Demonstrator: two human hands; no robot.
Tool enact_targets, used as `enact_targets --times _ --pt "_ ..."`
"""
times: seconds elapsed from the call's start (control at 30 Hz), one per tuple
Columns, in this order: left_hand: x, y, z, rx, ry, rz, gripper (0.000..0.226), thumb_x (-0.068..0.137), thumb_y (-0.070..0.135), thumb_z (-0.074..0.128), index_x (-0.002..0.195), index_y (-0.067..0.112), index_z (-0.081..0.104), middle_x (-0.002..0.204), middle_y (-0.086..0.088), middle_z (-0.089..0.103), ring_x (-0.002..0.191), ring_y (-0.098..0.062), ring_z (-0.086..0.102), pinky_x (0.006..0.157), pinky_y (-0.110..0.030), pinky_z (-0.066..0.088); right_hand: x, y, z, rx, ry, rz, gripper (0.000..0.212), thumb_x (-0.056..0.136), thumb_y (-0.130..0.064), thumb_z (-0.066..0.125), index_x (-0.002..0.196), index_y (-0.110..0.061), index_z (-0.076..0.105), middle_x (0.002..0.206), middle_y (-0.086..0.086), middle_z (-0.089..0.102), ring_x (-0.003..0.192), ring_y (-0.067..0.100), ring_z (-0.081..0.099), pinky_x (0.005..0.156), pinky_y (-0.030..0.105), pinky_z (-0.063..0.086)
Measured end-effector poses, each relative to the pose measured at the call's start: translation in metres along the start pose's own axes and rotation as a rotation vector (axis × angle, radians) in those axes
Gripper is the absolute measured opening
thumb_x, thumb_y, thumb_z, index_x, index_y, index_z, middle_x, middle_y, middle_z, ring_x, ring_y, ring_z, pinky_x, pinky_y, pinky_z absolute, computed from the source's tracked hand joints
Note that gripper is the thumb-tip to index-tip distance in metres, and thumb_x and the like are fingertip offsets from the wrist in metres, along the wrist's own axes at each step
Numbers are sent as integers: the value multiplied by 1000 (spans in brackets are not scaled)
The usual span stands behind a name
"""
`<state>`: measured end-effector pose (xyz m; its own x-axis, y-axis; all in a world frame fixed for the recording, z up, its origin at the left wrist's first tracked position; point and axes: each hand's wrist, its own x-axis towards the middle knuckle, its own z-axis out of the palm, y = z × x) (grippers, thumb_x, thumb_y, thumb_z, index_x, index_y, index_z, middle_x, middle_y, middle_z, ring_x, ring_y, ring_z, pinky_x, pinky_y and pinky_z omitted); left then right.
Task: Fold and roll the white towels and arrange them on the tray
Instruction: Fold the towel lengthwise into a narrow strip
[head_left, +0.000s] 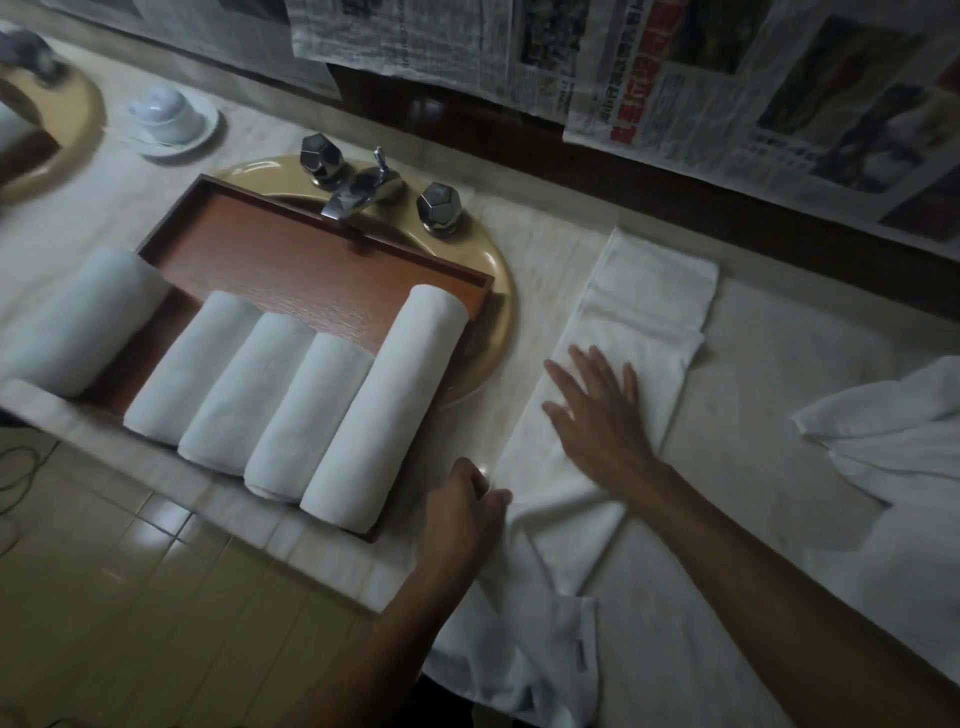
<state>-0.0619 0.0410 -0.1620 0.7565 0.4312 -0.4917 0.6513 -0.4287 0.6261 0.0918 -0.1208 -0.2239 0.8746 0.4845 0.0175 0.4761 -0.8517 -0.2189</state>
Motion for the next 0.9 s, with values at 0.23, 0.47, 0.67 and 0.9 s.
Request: enact_targets --times 0.23,0.47,0.67,0.9 --pt "-14 -1 -6 -501 -323 -277 24 89 26 79 95 9 64 81 -7 72 63 -19 68 54 -31 51 18 20 5 -57 -13 -14 56 106 -51 28 160 -35 28 170 -2 20 157 21 15 123 59 13" --pt "-16 -21 -2 -97 -161 -32 13 94 27 64 91 18 55 77 -7 70 59 -22 63 51 -37 49 46 38 3 -74 6 -17 55 107 -50 27 160 -35 29 170 -2 22 157 21 17 123 57 14" --pt "-11 -32 -3 70 -74 58 13 91 27 65 86 22 54 70 2 66 65 -19 64 65 -39 54 48 41 4 -93 -12 9 55 107 -50 25 160 -34 27 170 -2 22 157 22 17 123 58 15" --pt "-5 -33 -10 7 -147 -5 25 95 28 71 89 15 50 76 -7 68 51 -23 66 43 -31 49 35 11 -10 -43 41 48 60 104 -44 44 160 -28 31 168 10 23 157 31 15 122 63 16"
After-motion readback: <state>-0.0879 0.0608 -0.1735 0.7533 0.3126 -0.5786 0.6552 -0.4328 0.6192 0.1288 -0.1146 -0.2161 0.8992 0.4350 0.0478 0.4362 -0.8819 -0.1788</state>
